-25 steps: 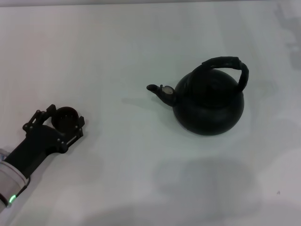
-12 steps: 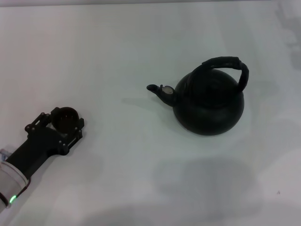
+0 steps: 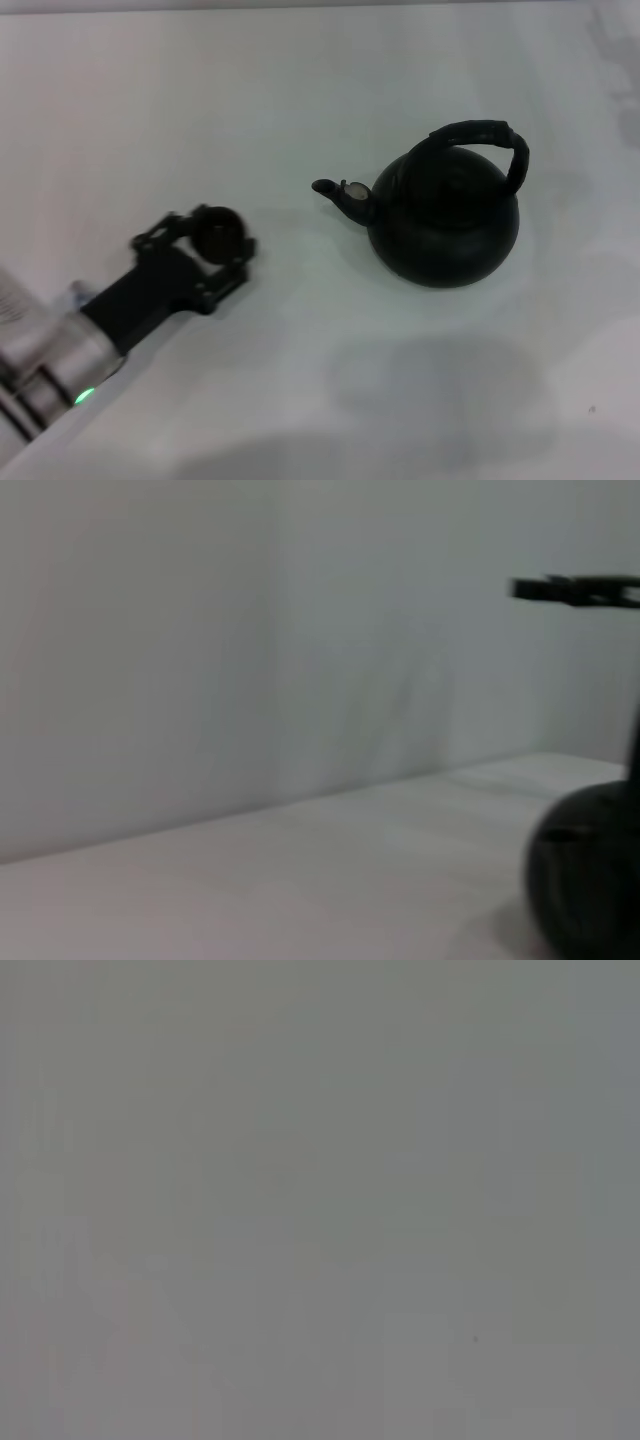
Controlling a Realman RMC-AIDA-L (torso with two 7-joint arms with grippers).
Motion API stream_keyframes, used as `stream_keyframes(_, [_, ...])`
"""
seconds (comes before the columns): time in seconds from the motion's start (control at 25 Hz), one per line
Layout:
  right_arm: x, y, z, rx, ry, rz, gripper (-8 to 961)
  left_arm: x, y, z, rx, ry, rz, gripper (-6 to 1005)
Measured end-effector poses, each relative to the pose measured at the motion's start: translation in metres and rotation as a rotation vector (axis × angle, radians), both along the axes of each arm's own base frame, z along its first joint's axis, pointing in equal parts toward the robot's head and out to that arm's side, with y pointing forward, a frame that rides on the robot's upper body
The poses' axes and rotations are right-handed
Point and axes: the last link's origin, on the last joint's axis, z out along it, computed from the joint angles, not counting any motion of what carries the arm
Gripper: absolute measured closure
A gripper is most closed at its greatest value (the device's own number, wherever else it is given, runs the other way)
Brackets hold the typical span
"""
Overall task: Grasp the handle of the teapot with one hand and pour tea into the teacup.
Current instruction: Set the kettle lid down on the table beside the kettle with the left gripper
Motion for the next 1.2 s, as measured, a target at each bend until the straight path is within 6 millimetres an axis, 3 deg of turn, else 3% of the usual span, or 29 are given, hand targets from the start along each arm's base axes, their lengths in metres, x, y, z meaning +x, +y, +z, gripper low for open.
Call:
stream_keyframes(0.16, [-0.001, 0.001, -0.001, -0.001, 0.000, 0.003, 125, 0.017, 0.016, -0.018, -0.068, 0.041, -0.032, 306])
stream_keyframes(0.36, [-0.002, 0.001, -0.001, -0.001, 0.000, 0.005, 125, 0.024, 0.028, -0.026, -0.090, 0.072, -0.030, 306])
stream_keyframes(1.2, [-0.002, 0.000, -0.001, 0.000, 0.004, 0.005, 124, 0.015, 0.027, -0.026, -0.099, 0.111, 0.003, 307])
